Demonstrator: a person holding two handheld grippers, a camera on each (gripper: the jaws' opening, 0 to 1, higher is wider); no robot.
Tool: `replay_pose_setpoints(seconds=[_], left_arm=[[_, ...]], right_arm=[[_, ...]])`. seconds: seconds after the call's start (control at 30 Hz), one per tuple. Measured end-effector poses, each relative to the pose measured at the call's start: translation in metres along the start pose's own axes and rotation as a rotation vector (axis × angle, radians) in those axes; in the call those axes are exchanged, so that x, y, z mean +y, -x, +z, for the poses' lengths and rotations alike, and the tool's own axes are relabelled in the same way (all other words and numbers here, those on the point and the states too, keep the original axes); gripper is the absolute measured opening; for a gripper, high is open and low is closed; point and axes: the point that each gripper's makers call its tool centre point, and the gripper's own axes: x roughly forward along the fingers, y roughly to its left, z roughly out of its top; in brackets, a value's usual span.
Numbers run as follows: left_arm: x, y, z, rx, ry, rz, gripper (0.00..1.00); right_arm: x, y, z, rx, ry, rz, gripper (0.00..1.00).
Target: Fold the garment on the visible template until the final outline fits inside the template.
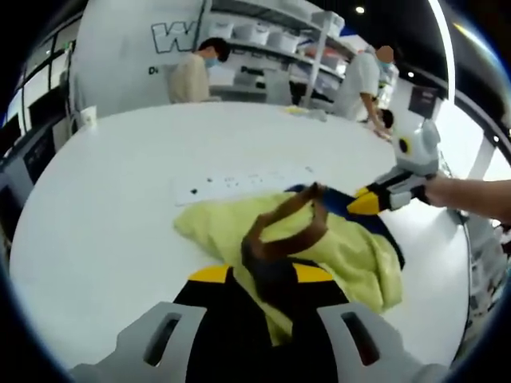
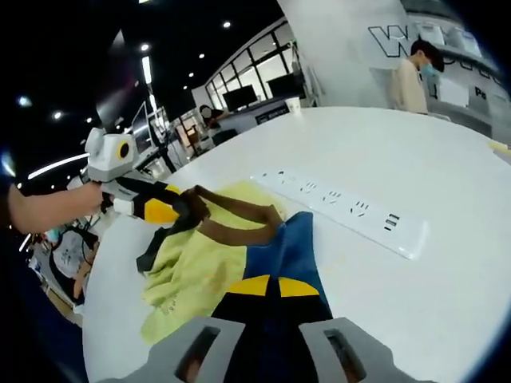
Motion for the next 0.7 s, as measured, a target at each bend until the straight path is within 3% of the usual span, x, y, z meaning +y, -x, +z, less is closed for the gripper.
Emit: replay_pose_setpoints(seconds=[0.43, 0.5, 0.57, 0.7], left_arm=[[0.001, -0.011, 0.005, -0.037, 0.092, 0.001, 0.37], [-0.004, -0.014, 0.01, -0.059, 0.149, -0.012, 0.38], [-0.011, -0.012, 0.013, -0.062, 0.205, -0.036, 0.33], [-0.01, -0.015, 0.003, -0.013, 0.206, -0.027, 0.15]], right_arm=[[0.002, 0.002, 0.003, -0.017, -0.013, 0.003, 0.0], [0.004, 0.004, 0.003, -0.018, -0.009, 0.005, 0.0], [0.007, 0.008, 0.003, -0.018, -0.001, 0.004, 0.0], [0.006, 0.008, 0.003, -0.02, 0.002, 0.002, 0.0]])
